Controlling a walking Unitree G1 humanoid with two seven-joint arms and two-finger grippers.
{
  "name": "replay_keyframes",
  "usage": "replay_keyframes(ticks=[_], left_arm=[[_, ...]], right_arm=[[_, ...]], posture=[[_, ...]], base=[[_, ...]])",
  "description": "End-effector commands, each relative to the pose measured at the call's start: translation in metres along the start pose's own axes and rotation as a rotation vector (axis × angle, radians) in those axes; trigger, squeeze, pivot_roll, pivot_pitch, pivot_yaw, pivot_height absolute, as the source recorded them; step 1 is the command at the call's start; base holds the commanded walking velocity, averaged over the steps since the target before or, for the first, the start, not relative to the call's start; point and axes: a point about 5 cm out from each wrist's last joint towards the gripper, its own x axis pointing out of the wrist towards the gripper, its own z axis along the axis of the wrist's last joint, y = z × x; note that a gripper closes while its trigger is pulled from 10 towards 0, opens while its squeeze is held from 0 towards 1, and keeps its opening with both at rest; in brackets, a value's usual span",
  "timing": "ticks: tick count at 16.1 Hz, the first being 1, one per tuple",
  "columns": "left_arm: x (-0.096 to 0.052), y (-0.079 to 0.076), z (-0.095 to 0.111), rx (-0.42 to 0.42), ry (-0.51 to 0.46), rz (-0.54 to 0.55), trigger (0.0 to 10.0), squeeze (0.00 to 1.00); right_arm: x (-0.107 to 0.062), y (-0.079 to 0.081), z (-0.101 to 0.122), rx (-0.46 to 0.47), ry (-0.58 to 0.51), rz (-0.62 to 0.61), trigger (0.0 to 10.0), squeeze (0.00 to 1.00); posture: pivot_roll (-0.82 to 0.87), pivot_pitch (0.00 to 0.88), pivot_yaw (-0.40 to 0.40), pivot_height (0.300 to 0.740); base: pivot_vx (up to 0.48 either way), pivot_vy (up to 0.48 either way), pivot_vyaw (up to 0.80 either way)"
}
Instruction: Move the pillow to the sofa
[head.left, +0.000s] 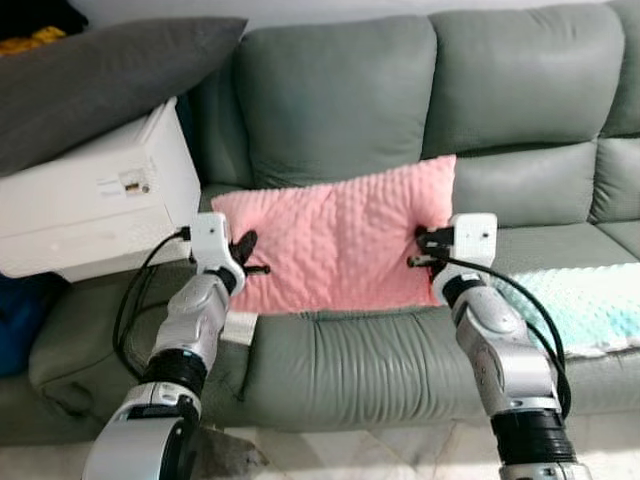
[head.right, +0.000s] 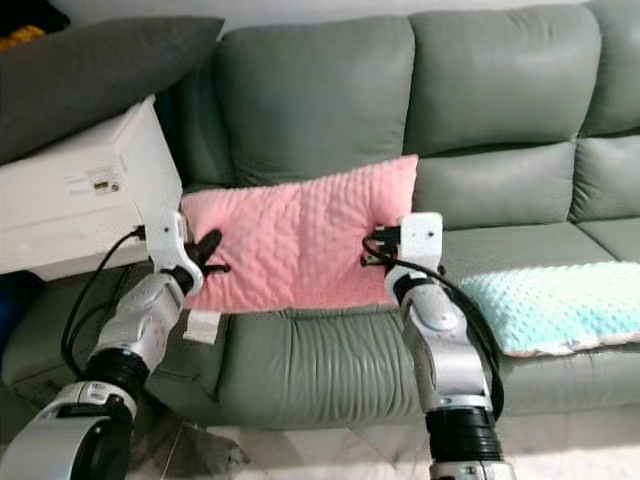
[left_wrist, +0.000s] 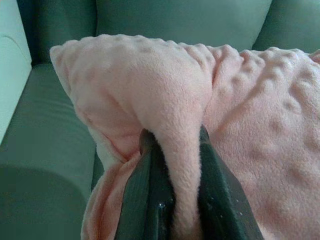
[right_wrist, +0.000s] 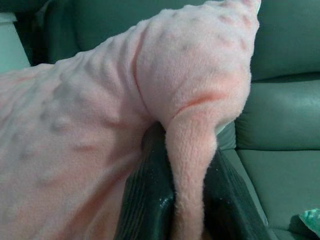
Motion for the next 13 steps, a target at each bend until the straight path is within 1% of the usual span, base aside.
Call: replay_keyframes(ticks=[1,7,10,13], left_arm=[[-0.0001,0.0013,0.0076,0.012,-0.028,-0.006,10.0,0.0],[-0.0002,0.0009,0.0063,0.013,-0.019,-0.01,10.0,0.0],[0.0002,-0.0019,0.0058,0.0,-0.023,-0.014,10.0,0.0],[-0.0012,0.0001,0.0034,0.004,-0.01,-0.008,10.0,0.0]], right_arm=[[0.0016,0.0053,0.0053,0.0,-0.021,0.015,10.0,0.0],[0.0019,0.006,0.0052,0.001,-0.02,0.014,10.0,0.0],[0.0019,0.0062,0.0046,0.0,-0.018,0.015,10.0,0.0],[0.0017,0.0065,0.0042,0.001,-0.016,0.018,10.0,0.0]], posture=[[-0.13,0.0,0.086,0.74],[-0.13,0.0,0.088,0.74],[-0.13,0.0,0.086,0.74],[-0.12,0.0,0.084,0.74]], base=[[0.405,0.0,0.0],[0.399,0.0,0.0],[0.0,0.0,0.0],[0.0,0.0,0.0]])
